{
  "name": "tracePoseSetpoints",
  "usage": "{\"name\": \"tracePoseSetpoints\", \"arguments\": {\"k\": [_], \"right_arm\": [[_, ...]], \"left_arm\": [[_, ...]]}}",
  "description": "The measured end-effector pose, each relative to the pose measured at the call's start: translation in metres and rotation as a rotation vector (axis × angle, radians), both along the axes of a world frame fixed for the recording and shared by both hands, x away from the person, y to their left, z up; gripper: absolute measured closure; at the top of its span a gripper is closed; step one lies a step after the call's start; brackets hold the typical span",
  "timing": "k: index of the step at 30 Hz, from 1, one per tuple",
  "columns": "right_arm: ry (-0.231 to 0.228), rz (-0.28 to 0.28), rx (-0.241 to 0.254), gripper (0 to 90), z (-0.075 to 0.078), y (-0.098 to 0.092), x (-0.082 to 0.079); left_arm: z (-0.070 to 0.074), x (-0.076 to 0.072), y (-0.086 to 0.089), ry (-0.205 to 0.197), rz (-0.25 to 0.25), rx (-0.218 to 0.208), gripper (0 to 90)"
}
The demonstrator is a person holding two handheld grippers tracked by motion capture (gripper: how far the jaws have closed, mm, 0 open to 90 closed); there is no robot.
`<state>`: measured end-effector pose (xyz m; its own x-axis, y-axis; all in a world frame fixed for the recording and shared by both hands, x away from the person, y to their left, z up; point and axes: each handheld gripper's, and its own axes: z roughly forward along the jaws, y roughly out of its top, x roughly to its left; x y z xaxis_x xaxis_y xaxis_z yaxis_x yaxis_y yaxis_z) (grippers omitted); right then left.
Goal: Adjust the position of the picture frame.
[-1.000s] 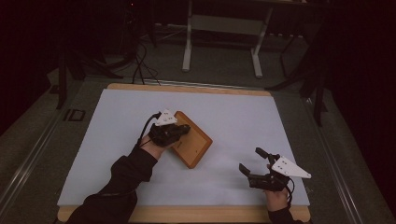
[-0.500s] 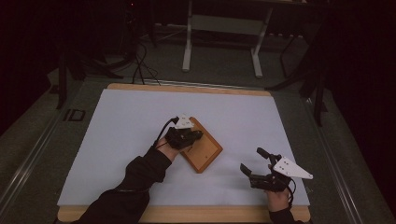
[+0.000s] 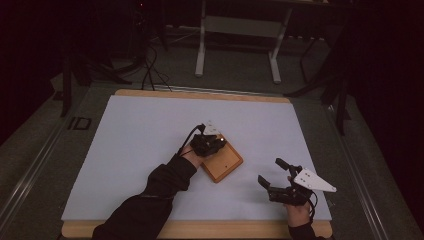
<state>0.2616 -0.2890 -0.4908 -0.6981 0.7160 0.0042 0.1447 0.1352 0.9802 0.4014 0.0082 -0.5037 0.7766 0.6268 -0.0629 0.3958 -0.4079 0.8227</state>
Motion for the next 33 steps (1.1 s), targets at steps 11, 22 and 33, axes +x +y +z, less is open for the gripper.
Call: {"name": "tracePoseSetpoints", "arguments": {"k": [11, 22, 33], "right_arm": [[0.003, -0.001, 0.006, 10.6, 0.000, -0.001, 0.001], [0.001, 0.001, 0.006, 10.6, 0.000, -0.001, 0.000], [-0.002, 0.005, 0.005, 10.6, 0.000, 0.000, 0.000]], "left_arm": [[-0.011, 0.009, -0.012, 0.019, -0.001, 0.035, 85.4], [-0.019, 0.010, -0.020, 0.033, -0.011, 0.066, 85.3], [-0.019, 0.012, -0.019, 0.048, -0.028, 0.070, 84.2]]}}
